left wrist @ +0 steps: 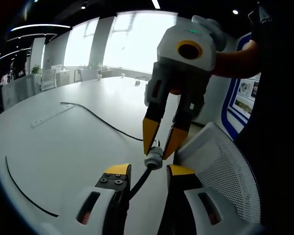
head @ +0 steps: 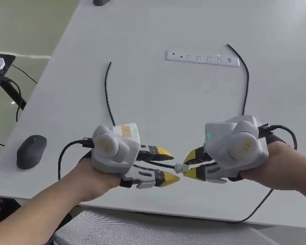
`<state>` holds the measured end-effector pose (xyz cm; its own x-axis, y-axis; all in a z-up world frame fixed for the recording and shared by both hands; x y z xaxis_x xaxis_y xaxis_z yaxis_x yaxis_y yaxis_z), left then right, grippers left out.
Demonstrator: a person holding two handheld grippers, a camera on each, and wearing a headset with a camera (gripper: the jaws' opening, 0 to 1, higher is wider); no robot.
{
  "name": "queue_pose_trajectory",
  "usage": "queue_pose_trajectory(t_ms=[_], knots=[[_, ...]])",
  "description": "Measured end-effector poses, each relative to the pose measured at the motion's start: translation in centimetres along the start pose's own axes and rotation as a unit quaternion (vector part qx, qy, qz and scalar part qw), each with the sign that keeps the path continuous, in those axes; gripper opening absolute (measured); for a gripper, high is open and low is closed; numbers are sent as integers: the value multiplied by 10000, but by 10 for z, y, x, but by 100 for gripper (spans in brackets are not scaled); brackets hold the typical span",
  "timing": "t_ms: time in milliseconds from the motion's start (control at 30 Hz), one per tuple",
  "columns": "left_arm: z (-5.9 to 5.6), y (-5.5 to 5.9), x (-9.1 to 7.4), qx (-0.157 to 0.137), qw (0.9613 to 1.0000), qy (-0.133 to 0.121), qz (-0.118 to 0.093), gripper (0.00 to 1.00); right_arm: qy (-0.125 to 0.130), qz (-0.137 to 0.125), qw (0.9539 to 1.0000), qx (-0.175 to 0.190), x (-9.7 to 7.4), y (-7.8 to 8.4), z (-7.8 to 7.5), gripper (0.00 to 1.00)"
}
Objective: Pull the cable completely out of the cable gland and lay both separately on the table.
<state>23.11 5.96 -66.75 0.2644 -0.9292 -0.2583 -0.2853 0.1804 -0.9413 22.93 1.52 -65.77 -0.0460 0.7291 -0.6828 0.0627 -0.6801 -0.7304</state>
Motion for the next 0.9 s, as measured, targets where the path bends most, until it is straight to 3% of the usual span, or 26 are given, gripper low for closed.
queue_pose_trajectory(t_ms=[333,533,900], knots=[[-1,-2,2,-209,9995,147,-180,22,-36,-36,9996,-274,2,1,-1,6],[-2,-1,2,-229,9993,219,-203,17,-44,-32,9992,-402,3,2,-1,6],[-2,1,2,-201,9995,201,-144,16,-53,-74,9980,-629,5,3,0,7]])
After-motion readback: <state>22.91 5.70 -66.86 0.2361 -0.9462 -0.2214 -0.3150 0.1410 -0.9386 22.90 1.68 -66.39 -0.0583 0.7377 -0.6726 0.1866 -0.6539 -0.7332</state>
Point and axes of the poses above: the centre of the closed fingertips' face, and the gripper's own axes: x roughly forward along the fingers, z roughly to its left, y roughly out of its underside, the point moved 3 cm from there along -x, roughly backward along the fingers, and after that the axes turned 11 degrees about -z, right-handed, at the moved point
